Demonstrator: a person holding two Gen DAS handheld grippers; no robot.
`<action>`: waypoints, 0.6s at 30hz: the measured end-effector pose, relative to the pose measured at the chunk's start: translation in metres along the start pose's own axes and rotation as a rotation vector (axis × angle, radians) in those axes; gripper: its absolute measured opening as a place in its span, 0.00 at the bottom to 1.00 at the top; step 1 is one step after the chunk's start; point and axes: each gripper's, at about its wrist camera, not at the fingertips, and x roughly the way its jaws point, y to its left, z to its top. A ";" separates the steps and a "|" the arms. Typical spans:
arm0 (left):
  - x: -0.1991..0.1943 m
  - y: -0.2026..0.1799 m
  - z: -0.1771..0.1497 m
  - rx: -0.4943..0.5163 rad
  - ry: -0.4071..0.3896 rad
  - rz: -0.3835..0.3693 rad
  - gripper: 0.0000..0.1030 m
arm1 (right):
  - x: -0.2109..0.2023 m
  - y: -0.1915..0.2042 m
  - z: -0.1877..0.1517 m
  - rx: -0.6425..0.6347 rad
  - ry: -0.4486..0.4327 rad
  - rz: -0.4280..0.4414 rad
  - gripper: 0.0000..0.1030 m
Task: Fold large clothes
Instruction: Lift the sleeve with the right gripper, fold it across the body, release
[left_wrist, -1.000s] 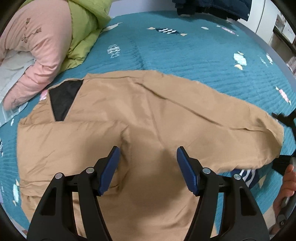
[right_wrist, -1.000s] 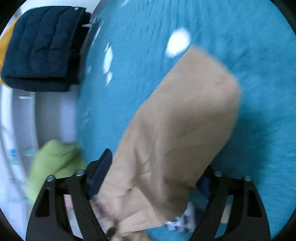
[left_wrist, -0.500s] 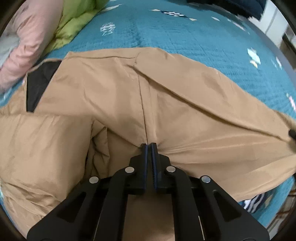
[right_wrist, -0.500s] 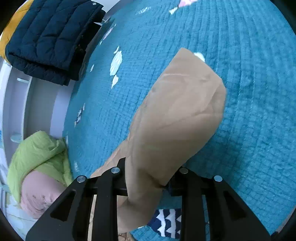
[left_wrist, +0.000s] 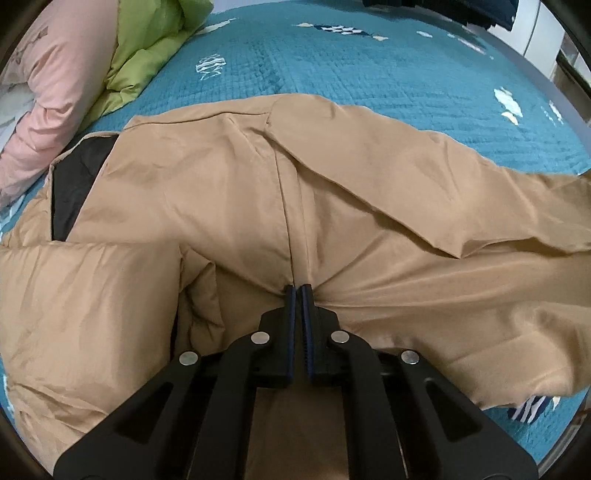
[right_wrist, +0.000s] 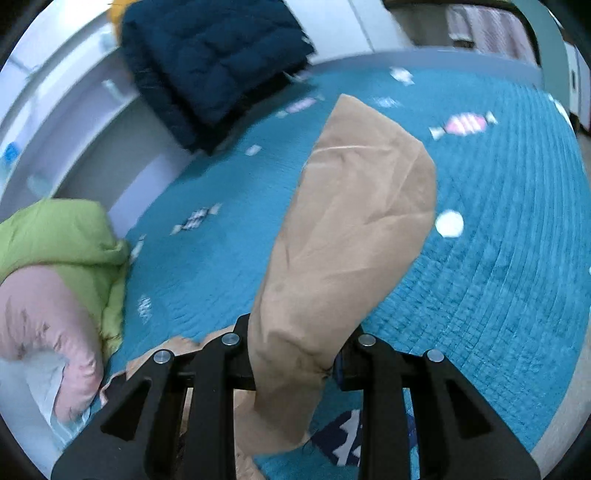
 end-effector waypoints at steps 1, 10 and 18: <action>-0.001 0.000 -0.001 -0.003 -0.010 -0.008 0.05 | -0.009 0.008 -0.001 -0.013 -0.008 0.026 0.24; -0.024 0.004 -0.007 0.054 -0.047 -0.077 0.05 | -0.073 0.115 -0.033 -0.272 -0.080 0.095 0.24; -0.122 0.115 -0.045 -0.024 -0.205 -0.186 0.06 | -0.079 0.219 -0.095 -0.463 -0.091 0.156 0.21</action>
